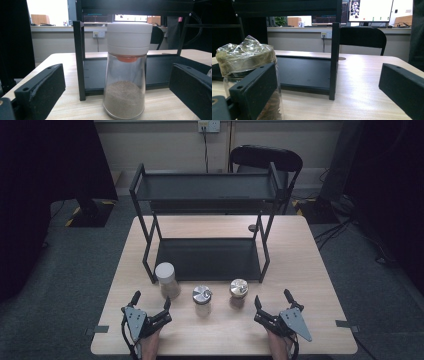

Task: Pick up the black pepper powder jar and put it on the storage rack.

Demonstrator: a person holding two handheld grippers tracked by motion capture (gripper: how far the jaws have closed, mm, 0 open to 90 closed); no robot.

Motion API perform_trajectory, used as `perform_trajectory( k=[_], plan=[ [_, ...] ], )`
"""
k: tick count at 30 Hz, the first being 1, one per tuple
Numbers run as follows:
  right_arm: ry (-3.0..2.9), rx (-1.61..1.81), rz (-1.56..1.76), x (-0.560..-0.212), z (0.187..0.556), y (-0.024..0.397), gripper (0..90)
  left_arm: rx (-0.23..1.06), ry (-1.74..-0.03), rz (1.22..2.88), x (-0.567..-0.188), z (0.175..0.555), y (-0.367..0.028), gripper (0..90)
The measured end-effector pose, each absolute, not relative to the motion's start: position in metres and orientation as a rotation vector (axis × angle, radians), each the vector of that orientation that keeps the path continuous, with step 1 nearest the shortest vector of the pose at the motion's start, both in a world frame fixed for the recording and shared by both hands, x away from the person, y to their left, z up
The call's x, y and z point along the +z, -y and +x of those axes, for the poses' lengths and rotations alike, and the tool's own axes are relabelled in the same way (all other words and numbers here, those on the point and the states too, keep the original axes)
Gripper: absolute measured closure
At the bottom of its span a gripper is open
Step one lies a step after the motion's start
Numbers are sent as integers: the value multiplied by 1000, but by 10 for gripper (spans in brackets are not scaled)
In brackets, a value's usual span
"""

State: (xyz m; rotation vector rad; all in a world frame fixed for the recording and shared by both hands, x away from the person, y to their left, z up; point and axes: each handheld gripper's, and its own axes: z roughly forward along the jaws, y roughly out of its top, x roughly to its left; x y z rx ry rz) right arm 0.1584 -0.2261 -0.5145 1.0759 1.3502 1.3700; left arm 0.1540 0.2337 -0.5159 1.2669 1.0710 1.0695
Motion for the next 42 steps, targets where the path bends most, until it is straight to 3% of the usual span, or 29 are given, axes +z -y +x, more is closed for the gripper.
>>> perform_trajectory(
  k=[42],
  plan=[
    [-1362,1385,1066,-515,159,229,0,1047,-1087,1286,-509,157,-235,0]
  ],
)
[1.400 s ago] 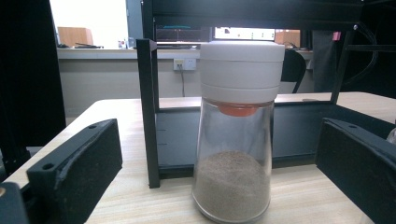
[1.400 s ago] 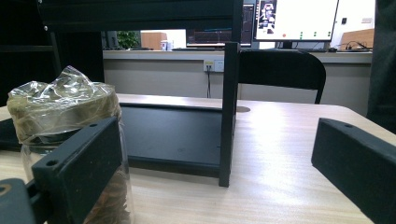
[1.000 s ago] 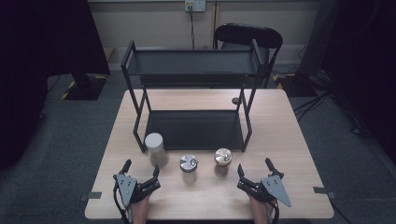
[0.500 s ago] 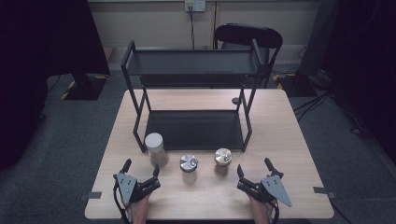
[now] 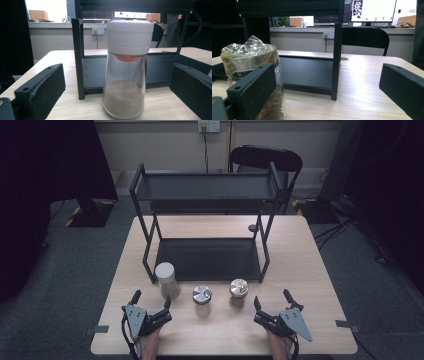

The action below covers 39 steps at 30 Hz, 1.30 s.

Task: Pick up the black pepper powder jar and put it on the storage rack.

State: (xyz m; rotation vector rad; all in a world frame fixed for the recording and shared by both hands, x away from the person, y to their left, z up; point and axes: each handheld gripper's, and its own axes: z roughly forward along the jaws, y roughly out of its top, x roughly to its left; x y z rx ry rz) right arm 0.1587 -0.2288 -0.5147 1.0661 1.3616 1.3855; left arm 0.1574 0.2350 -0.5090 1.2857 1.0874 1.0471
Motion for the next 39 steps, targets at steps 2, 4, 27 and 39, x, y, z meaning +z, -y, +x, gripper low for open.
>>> perform_trajectory(
  k=[2,4,27,39],
  plan=[
    [-1362,1385,1066,-515,159,229,0,1045,-1087,1285,-509,157,-235,0],
    [-1362,1385,1066,-515,159,229,0,1046,-1087,1284,-509,157,-235,0],
    [-1361,1384,1067,-515,159,229,0,1015,-1067,1287,-500,160,-239,0],
    [-1361,1385,1066,-515,159,229,0,1004,-1035,1304,-490,163,-242,0]
  ],
)
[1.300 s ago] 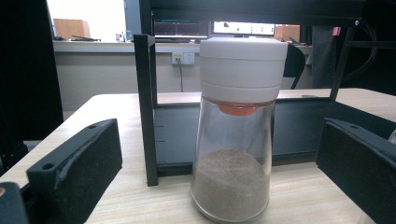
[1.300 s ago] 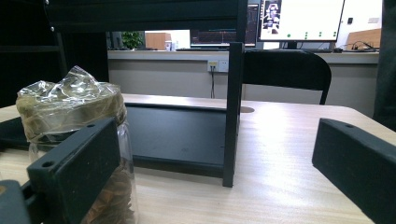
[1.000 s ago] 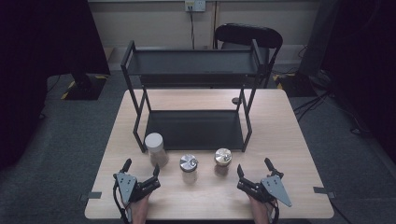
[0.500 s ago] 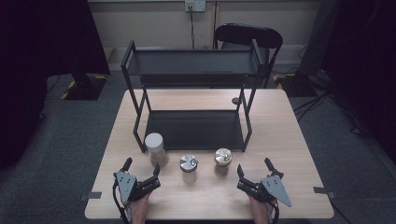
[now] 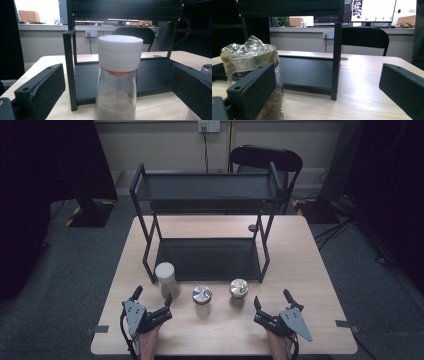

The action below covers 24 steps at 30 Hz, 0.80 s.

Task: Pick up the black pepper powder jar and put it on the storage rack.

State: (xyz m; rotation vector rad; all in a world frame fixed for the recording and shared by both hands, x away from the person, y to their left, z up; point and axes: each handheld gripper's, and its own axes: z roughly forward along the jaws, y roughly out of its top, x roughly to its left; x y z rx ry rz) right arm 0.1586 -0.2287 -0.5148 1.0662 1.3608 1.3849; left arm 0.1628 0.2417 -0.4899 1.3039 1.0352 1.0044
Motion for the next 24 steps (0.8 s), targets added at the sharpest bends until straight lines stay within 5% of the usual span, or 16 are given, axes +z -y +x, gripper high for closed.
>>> perform_trajectory(
  k=[24],
  plan=[
    [-1359,1382,1068,-515,158,228,0,997,-981,1323,-467,174,-247,0]
  ],
)
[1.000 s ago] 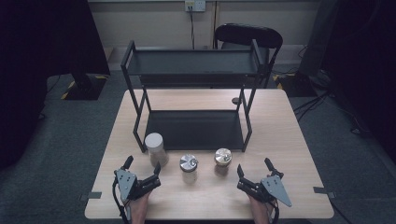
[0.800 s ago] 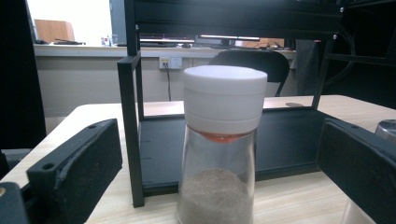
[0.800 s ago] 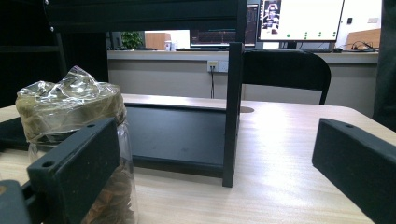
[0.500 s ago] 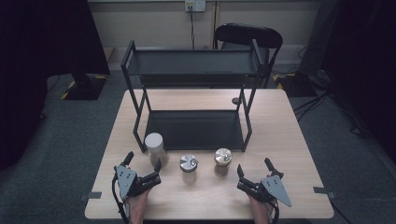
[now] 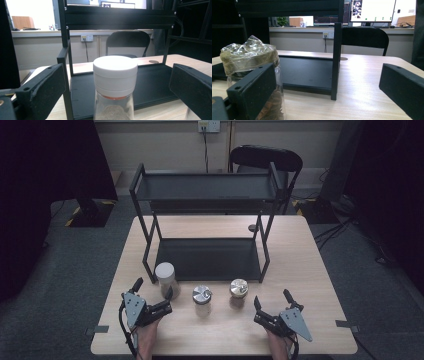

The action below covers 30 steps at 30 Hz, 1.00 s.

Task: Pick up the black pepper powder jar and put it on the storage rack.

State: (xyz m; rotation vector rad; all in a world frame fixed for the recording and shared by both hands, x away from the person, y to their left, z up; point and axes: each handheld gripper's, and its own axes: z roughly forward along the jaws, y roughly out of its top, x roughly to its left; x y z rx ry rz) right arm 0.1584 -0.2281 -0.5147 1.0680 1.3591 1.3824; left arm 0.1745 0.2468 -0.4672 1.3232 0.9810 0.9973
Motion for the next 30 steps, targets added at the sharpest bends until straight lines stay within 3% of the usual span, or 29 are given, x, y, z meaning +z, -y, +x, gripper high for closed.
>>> perform_trajectory(
  k=[12,30],
  plan=[
    [-1358,1382,1068,-515,158,228,1,978,-961,1349,-456,190,-247,7],
    [-1359,1383,1068,-515,158,228,0,895,-992,1417,-452,220,-250,121]
  ],
)
